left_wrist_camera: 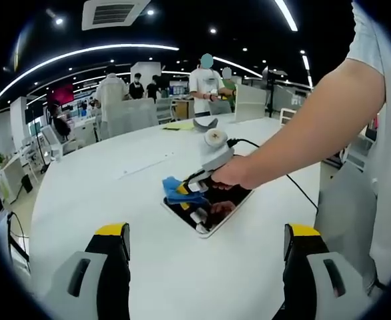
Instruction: Wipe the mirror surface with the cleaning cloth until all visible marks leave the cleaned area.
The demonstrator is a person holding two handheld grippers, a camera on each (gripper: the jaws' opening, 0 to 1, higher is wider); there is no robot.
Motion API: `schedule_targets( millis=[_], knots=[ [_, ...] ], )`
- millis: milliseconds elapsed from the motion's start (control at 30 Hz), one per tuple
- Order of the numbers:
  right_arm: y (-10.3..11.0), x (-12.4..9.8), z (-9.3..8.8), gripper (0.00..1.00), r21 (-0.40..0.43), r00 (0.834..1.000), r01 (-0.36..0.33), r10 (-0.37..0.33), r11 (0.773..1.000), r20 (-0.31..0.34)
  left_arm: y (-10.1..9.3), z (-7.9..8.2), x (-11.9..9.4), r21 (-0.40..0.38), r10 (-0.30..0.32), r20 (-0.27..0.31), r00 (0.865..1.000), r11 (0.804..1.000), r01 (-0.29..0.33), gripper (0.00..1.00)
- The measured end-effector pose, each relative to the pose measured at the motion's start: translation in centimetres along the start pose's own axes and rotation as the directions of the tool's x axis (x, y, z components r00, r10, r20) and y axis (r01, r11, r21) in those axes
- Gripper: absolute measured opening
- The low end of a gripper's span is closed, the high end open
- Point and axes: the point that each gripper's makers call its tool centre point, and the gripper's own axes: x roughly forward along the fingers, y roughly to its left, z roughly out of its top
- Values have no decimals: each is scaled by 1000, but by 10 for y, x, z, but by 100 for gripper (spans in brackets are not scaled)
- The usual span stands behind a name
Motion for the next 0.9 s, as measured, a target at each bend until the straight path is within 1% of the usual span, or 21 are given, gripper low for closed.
schedule_targets(
  millis=[67, 133, 200, 267, 400, 533, 600, 800, 900],
  knots=[
    [4, 1, 0, 3, 1, 1000, -10, 10, 1000, 2, 0, 0, 0, 5, -1, -2, 1000, 1000, 1, 97],
    [7, 2, 1, 3, -22, 1000, -20, 20, 1000, 2, 0, 0, 0, 6, -3, -3, 1000, 1000, 3, 97],
    [9, 1, 1, 3, -17, 1000, -26, 27, 999, 3, 0, 1, -1, -2, -6, -1, 1000, 1000, 6, 96],
    [14, 1, 0, 3, -37, 999, -42, 42, 998, 2, -1, 6, -1, -21, -11, 17, 1000, 1000, 11, 97],
    [20, 0, -2, 3, -48, 998, -57, 56, 997, -3, -4, 7, -1, 5, -13, 8, 1000, 1000, 13, 97],
    [28, -4, -6, 3, -64, 998, -69, 69, 996, 4, -6, 9, -2, 9, -13, 12, 1000, 1000, 13, 97],
    [29, -5, -7, 3, -57, 998, -68, 69, 996, 11, -9, 9, -2, 13, -12, 11, 1000, 1000, 12, 97],
    [35, -9, -9, 3, -70, 997, -77, 78, 995, 8, -16, 4, -6, 34, -7, -3, 1000, 999, 7, 97],
    [39, -11, -11, 3, -80, 997, -80, 81, 994, 9, -16, 5, -10, 23, 1, 3, 1000, 1000, -1, 97]
  ],
)
